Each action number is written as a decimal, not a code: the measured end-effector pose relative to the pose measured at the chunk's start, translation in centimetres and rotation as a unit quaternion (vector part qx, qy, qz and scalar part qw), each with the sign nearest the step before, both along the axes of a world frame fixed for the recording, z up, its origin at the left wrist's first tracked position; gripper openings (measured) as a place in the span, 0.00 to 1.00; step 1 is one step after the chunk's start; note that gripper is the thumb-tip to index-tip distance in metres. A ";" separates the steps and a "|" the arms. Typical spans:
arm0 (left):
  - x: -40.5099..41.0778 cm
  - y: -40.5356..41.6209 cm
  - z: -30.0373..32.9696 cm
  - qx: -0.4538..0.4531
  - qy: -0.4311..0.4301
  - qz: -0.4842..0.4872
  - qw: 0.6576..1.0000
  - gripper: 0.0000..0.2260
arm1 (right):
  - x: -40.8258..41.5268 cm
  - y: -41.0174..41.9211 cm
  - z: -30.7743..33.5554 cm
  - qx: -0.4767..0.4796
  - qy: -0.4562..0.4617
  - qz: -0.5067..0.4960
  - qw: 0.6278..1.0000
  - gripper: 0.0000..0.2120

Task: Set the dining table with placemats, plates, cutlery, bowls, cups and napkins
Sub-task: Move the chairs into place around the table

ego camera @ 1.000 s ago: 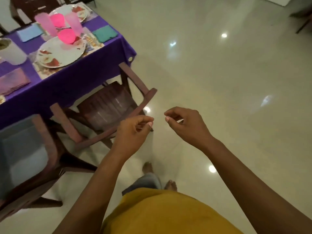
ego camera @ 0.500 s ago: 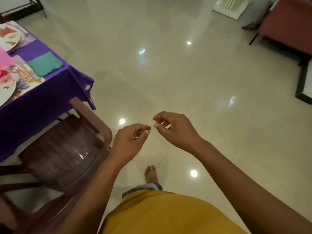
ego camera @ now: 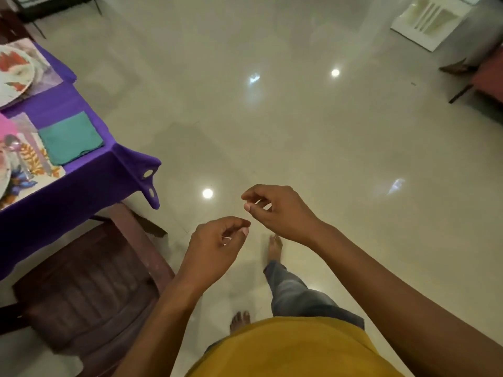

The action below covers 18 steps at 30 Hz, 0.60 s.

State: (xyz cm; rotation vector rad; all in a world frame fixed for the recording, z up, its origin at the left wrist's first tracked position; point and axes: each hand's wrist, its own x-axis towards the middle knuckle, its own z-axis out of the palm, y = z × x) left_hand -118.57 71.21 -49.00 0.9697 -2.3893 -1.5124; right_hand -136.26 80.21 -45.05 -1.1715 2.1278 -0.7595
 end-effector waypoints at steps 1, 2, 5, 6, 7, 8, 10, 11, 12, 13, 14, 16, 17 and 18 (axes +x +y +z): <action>-1.0 -1.0 -0.3 0.001 -0.007 0.012 1.000 0.11 | -1.2 -1.5 -0.2 -0.005 0.000 0.015 1.000 0.12; -2.3 -2.3 -0.7 0.005 -0.016 0.030 0.999 0.11 | -2.9 -3.6 -0.4 -0.008 -0.003 0.032 0.999 0.12; -5.7 -5.5 -1.2 0.016 -0.043 0.075 0.996 0.11 | -7.4 -8.9 -0.5 -0.018 -0.016 0.070 0.997 0.12; -6.5 -6.5 -1.0 0.021 -0.049 0.084 0.995 0.11 | -8.6 -10.4 -0.4 -0.022 -0.018 0.082 0.996 0.11; -7.6 -7.8 -0.8 0.033 -0.050 0.100 0.993 0.11 | -10.1 -12.5 0.0 -0.023 -0.025 0.101 0.994 0.11; -8.2 -8.8 -0.6 0.043 -0.053 0.114 0.991 0.11 | -11.4 -14.1 0.0 -0.025 -0.031 0.116 0.992 0.11; -10.3 -11.4 -0.1 0.041 -0.056 0.152 0.986 0.11 | -14.2 -18.0 0.1 -0.024 -0.035 0.155 0.987 0.11; -11.2 -12.8 0.1 0.036 -0.057 0.167 0.984 0.10 | -15.3 -19.9 0.1 -0.026 -0.033 0.171 0.984 0.11; -12.2 -14.5 0.5 0.033 -0.058 0.188 0.980 0.10 | -16.4 -22.3 0.3 -0.026 -0.026 0.189 0.981 0.12; -13.0 -15.9 0.9 0.033 -0.058 0.209 0.976 0.10 | -17.1 -24.1 0.5 -0.028 -0.020 0.204 0.978 0.12; -13.8 -17.8 1.0 0.031 -0.048 0.233 0.971 0.10 | -17.9 -26.6 0.6 -0.032 -0.022 0.215 0.976 0.12; -15.3 -21.2 1.2 0.030 -0.028 0.266 0.963 0.10 | -19.2 -30.7 0.9 -0.042 -0.034 0.232 0.971 0.12; -16.1 -23.5 1.1 0.027 -0.025 0.281 0.959 0.09 | -19.8 -33.3 1.0 -0.043 -0.038 0.244 0.968 0.12; -16.6 -25.3 1.0 0.022 -0.026 0.292 0.956 0.09 | -20.2 -35.3 1.0 -0.044 -0.038 0.257 0.965 0.12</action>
